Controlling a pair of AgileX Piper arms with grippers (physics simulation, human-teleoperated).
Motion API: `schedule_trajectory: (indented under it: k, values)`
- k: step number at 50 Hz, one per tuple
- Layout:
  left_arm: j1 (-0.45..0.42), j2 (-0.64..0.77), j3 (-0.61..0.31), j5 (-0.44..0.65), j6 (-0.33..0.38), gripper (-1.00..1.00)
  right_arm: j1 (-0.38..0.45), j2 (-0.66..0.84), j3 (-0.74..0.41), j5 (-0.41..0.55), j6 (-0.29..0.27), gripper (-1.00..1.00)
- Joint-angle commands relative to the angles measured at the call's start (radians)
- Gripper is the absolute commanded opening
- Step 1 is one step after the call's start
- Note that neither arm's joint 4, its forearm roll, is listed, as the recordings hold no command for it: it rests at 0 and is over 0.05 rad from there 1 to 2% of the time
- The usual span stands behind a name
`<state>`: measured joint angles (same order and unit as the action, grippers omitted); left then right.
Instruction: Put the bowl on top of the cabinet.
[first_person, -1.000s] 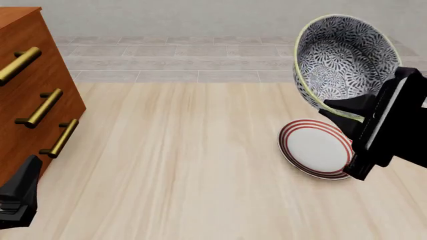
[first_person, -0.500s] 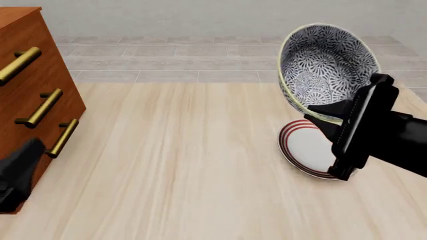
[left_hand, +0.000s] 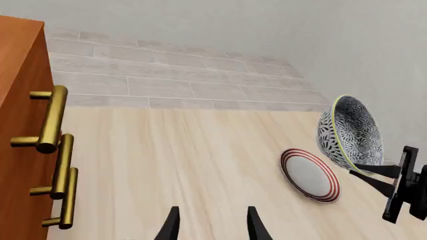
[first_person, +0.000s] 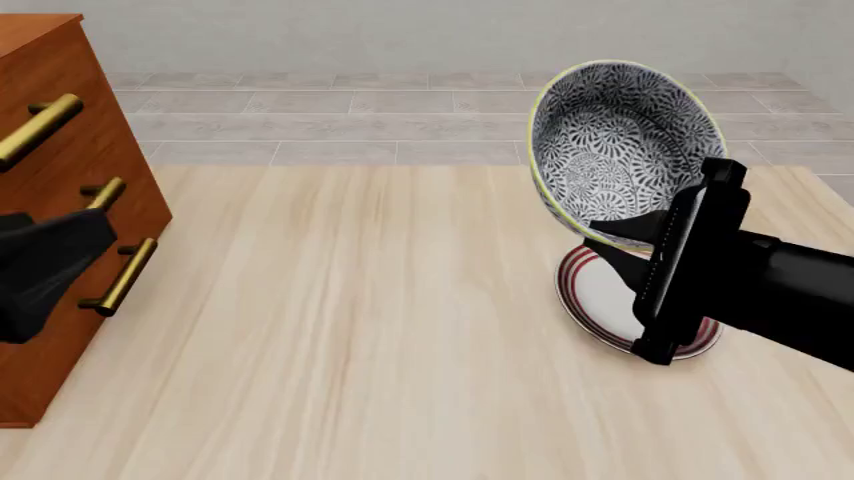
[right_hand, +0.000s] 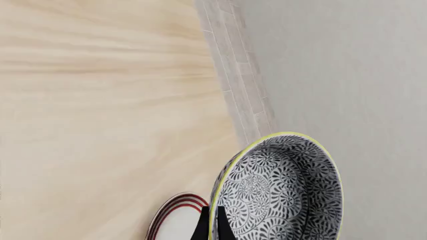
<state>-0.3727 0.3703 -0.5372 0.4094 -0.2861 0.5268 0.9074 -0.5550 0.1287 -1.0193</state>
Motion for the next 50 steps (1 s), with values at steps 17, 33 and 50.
schedule_trajectory:
  k: [17,33,50]
  values:
    - [-0.181,0.230,-0.250,0.096,-0.135,1.00,0.041,0.016,0.008,-0.026,-0.009,-1.00]
    - [-0.228,0.297,-0.349,0.116,-0.171,1.00,0.058,0.005,0.017,-0.025,-0.005,-1.00]
    - [-0.247,0.374,-0.428,0.104,-0.189,1.00,0.084,-0.027,0.030,-0.009,0.001,-1.00]
